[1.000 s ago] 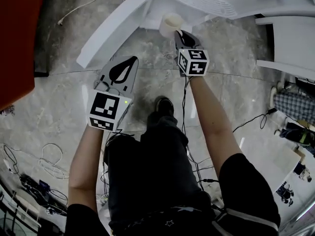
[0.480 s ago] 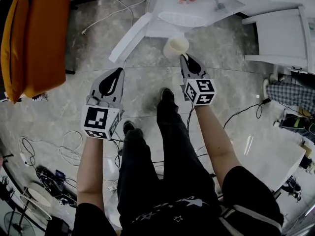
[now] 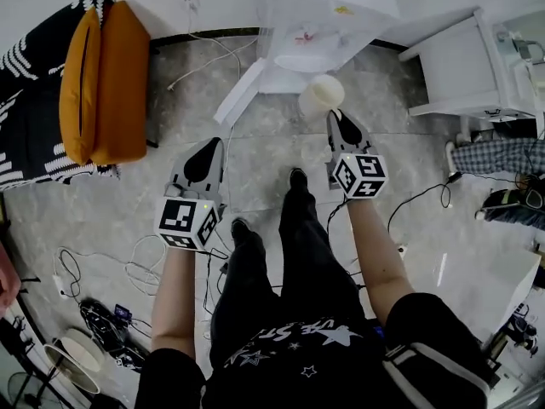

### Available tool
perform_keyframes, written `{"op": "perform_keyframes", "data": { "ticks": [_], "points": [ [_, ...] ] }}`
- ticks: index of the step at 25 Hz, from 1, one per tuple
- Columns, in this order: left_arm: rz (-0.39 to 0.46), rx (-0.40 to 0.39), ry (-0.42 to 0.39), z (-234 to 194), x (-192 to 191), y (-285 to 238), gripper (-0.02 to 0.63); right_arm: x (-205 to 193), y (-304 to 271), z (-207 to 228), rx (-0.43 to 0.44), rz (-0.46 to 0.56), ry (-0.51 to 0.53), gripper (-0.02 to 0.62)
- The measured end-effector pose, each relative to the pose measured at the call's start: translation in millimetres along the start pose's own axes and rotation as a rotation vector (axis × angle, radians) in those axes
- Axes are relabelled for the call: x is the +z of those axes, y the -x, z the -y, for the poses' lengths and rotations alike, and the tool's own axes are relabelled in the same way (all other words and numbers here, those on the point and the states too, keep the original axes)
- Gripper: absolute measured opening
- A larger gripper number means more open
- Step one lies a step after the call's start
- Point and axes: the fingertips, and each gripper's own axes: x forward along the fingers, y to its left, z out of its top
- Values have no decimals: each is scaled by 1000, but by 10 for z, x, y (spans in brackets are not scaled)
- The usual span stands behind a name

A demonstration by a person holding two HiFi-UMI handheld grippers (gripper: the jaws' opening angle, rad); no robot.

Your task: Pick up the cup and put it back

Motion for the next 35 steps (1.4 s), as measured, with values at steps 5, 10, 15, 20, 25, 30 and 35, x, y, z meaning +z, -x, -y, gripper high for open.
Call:
{"op": "perform_keyframes", "data": {
  "ticks": [5,10,15,20,25,30,35],
  "points": [
    [3,-8,-3,147,178,466,9,442,540,-281,-22,69,4,46],
    [-15,-24,-25,310,147,823,9,557,992,-494,-65,89,41,46],
    [-23,-35,-31,370,133,967,9,456,1280,-616,-87,84,31,46],
    [-14,-31,28,301,115,1014,9,347,1365,-659,-116,77,11,46],
    [-34,-50,40,337,81,756,9,264,1301,-515,-130,64,-2,46],
    [-43,-62,-16,331,81,239,9,41,897,-242,-115,35,20,46],
    [-92,-28,-20,285,-274,-488,9,-373,368,287,-98,-33,33,46]
  ]
}}
